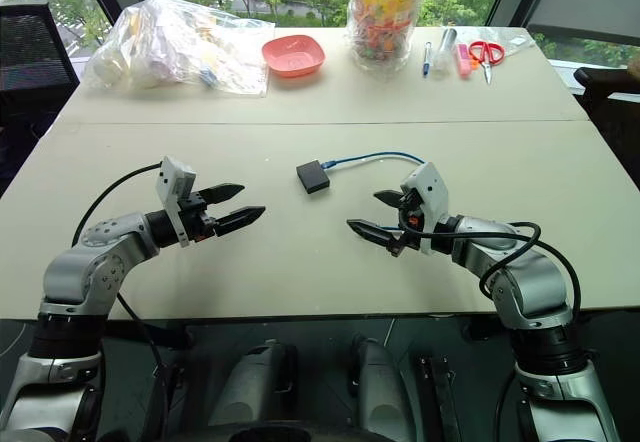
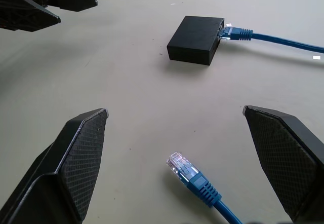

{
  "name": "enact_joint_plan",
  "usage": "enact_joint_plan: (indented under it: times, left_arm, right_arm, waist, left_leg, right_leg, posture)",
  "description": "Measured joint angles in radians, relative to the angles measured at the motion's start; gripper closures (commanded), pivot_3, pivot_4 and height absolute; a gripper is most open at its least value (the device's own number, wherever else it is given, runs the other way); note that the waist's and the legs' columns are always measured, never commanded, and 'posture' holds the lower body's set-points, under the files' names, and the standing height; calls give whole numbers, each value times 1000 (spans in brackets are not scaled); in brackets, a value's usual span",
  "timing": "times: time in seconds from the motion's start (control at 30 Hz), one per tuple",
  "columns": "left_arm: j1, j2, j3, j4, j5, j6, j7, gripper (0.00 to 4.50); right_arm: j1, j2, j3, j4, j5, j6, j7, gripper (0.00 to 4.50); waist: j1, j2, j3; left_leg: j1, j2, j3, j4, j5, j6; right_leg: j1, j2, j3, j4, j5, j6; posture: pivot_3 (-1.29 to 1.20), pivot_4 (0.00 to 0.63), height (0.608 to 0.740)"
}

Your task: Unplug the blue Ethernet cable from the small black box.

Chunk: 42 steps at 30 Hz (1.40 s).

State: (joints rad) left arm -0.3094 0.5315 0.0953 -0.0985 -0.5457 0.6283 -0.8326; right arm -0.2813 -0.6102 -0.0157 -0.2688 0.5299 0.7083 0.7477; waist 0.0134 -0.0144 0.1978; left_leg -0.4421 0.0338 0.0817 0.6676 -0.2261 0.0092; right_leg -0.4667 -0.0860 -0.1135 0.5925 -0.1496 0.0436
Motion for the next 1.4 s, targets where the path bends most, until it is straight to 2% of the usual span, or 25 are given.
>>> enact_joint_plan:
  times: [0.5, 0.63, 0.87, 1.0, 1.13, 1.23, 1.4]
  left_arm:
    - [-3, 0, -4, 6, -16, 2, -7, 111]
    - [-71, 8, -4, 96, 35, -49, -3, 111]
    - [-169, 73, -12, 189, 34, -50, -140, 111]
    - [-178, 74, -12, 207, 38, -57, -147, 111]
    - [-136, 63, 2, 160, 39, -65, -115, 111]
    - [-73, 52, 11, 98, 31, -63, -80, 111]
    - [-3, 50, 51, 31, 13, -53, -29, 111]
  right_arm:
    - [-2, 5, 1, 1, -16, -11, -5, 0]
    - [-95, 33, 36, 91, -87, -87, -18, 0]
    - [-414, 143, 125, 555, -256, -332, 7, 0]
    - [-645, 238, 169, 1019, -391, -565, -6, 0]
    - [-784, 277, 220, 1322, -515, -745, -30, 0]
    - [-825, 281, 250, 1472, -598, -821, -50, 0]
    - [-864, 295, 248, 1550, -646, -876, -12, 0]
  waist:
    - [0, 0, 0]
    - [-2, 0, 0]
    - [-9, 0, 0]
    - [-13, 0, 0]
    - [-21, 0, 0]
    - [-27, 0, 0]
    - [-30, 0, 0]
  left_leg:
    - [0, 0, 0, 0, 0, 0]
    - [0, 0, 0, 0, 0, 0]
    - [0, -1, 1, -1, 0, 1]
    - [-1, -2, 3, -1, 1, 1]
    - [-1, -1, 3, -1, 1, 1]
    - [0, -1, 2, -1, 1, 1]
    - [4, -1, 1, -1, 1, 0]
  right_leg:
    - [0, 0, 0, 0, 0, 0]
    - [0, 0, 0, 0, 0, 0]
    - [-2, 3, 0, 1, 1, 0]
    - [-2, 4, 1, 2, 3, 3]
    - [-2, 3, 1, 2, 3, 3]
    - [-2, 3, 2, 3, 3, 3]
    - [1, 4, 2, 5, 3, 3]
  posture:
    - [0, 150, 740]
    - [0, 150, 740]
    - [0, 150, 740]
    - [0, 150, 740]
    - [0, 150, 740]
    - [0, 150, 740]
    - [0, 150, 740]
